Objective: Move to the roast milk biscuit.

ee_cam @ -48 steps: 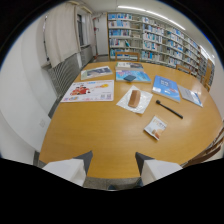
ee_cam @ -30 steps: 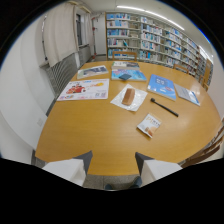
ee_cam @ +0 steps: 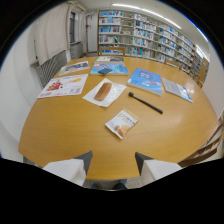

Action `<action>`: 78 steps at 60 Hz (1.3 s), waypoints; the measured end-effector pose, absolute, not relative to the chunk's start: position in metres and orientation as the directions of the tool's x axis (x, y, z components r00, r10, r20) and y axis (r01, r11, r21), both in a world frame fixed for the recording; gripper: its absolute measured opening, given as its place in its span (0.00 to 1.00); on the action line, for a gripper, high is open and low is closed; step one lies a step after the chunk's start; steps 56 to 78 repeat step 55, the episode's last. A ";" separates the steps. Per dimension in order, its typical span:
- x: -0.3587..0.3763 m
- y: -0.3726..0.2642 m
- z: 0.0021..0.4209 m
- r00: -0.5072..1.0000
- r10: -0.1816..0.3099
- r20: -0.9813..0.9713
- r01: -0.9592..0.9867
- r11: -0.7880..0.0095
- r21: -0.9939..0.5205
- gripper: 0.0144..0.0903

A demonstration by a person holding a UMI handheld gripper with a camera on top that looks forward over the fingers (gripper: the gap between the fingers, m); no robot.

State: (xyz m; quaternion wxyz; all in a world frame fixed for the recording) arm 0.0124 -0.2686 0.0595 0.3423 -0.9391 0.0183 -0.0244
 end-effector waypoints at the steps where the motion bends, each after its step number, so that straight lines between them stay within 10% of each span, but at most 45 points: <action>1: 0.014 -0.265 0.058 0.998 -0.049 0.035 -0.015 -0.765 -0.643 0.92; 30: 0.037 -0.165 0.020 0.999 0.037 0.021 0.042 -0.753 -0.656 0.93; 78: 0.040 -0.133 0.004 0.999 0.048 0.010 0.043 -0.760 -0.648 0.92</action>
